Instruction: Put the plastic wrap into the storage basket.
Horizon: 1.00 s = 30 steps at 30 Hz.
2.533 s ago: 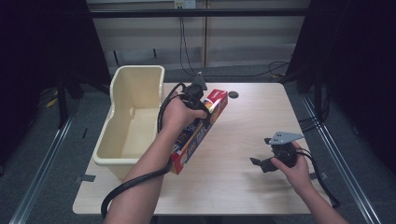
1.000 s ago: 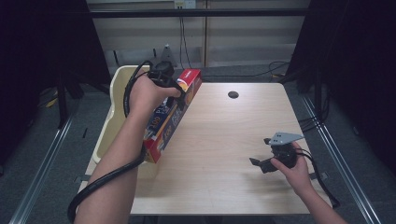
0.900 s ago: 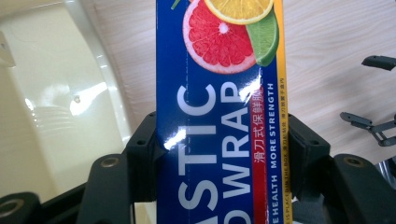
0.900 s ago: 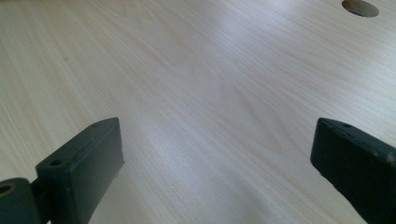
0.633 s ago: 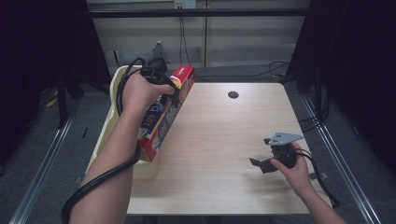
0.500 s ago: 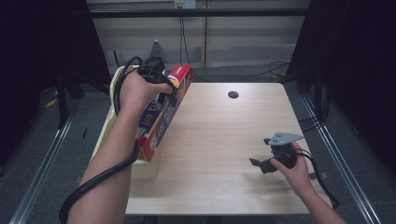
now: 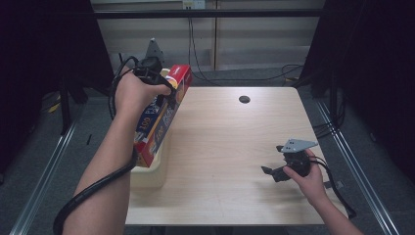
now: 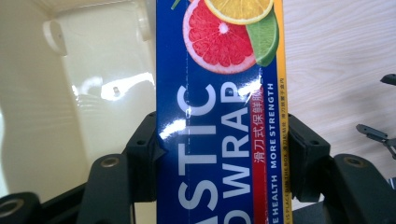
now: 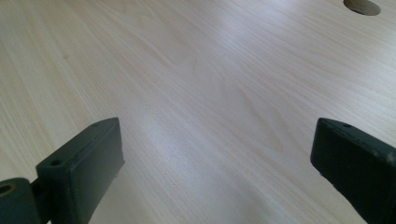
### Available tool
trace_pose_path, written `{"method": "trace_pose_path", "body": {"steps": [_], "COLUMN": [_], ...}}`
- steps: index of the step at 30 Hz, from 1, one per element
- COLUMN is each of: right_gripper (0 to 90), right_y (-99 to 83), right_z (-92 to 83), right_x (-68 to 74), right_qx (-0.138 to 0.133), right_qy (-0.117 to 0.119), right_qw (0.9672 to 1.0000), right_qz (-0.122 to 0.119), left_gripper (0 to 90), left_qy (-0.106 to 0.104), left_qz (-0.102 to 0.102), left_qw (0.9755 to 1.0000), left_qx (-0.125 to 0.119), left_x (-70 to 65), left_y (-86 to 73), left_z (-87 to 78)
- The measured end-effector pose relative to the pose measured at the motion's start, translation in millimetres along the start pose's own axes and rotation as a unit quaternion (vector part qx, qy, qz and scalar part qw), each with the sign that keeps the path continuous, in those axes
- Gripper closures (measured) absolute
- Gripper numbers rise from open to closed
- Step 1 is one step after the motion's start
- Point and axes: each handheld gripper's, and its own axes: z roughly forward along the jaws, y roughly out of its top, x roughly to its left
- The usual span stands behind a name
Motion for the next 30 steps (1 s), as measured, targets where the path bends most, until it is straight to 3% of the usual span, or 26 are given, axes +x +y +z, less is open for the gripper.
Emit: {"method": "trace_pose_path", "body": {"steps": [11,30], "right_gripper": [2.6,2.5], "right_y": [-0.5,-0.3], "right_z": [2.1,2.1], "right_x": [1.2,0.4], "right_qx": [0.006,0.005], "right_qy": [0.002,0.001], "right_qw": [1.0,1.0], "right_qz": [-0.006,-0.008], "left_gripper": [40.9,40.9], "left_qy": [-0.001,0.012], "left_qz": [-0.023,-0.041], "left_qw": [0.9997,0.999], "left_qx": [-0.004,-0.007], "left_x": [12.2,30.6], "left_y": [-3.5,-10.1], "left_z": [-5.2,-6.3]}}
